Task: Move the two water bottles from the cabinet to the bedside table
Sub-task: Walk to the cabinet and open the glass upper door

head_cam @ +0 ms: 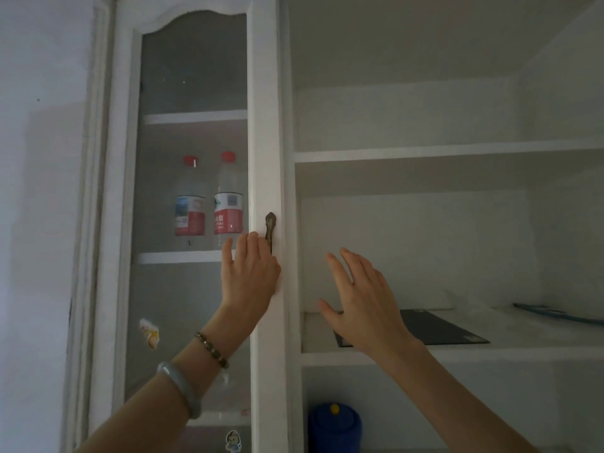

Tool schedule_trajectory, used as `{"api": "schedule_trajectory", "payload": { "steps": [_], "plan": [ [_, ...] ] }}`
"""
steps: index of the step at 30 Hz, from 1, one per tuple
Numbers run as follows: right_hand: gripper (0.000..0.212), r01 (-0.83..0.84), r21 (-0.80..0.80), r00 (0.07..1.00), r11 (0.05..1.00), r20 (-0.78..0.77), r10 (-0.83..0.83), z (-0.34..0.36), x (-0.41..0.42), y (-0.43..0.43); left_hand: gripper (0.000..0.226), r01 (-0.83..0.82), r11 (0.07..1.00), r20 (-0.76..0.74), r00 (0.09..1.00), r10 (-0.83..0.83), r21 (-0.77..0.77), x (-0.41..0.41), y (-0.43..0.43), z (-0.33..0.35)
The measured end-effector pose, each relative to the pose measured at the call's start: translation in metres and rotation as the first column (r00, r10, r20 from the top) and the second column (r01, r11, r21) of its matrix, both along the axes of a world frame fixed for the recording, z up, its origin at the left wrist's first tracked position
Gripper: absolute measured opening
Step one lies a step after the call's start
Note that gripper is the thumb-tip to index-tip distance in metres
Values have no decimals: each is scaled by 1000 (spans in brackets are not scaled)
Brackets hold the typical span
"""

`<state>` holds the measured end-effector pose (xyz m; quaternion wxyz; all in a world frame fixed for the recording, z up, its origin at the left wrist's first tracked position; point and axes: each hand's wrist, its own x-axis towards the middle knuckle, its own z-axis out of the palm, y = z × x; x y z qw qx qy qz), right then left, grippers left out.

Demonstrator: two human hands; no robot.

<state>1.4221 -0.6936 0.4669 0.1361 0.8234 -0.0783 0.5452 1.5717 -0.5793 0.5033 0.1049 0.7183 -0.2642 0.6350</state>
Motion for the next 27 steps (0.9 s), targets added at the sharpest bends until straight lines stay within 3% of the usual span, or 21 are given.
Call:
{"api": "schedule_trajectory", "payload": {
  "steps": [6,11,14,16,20,24,27],
  "plan": [
    [63,-101,4,993,995,59,101,6,-21,33,20,2,1000,-6,1000,-2,2,-40,67,3],
    [63,-247,6,967,969,56,247,7,-20,81,23,-97,995,-17,995,97,21,-63,130,1],
    [66,-321,-5,946,947,48,321,7,-14,114,14,-94,994,-42,995,96,47,-81,165,0],
    [66,-372,-17,927,928,35,373,6,-10,131,11,-15,1000,-175,984,19,27,-95,186,1],
    [64,-460,-28,887,887,17,461,4,-3,164,19,152,965,-453,859,-236,-214,-105,231,12],
    [59,-555,-54,828,830,64,558,0,2,198,19,232,888,-536,727,-429,-396,-98,278,14],
    [63,-602,-55,795,797,57,604,0,8,220,18,230,861,-495,738,-459,-454,-87,308,9]
  ]
}}
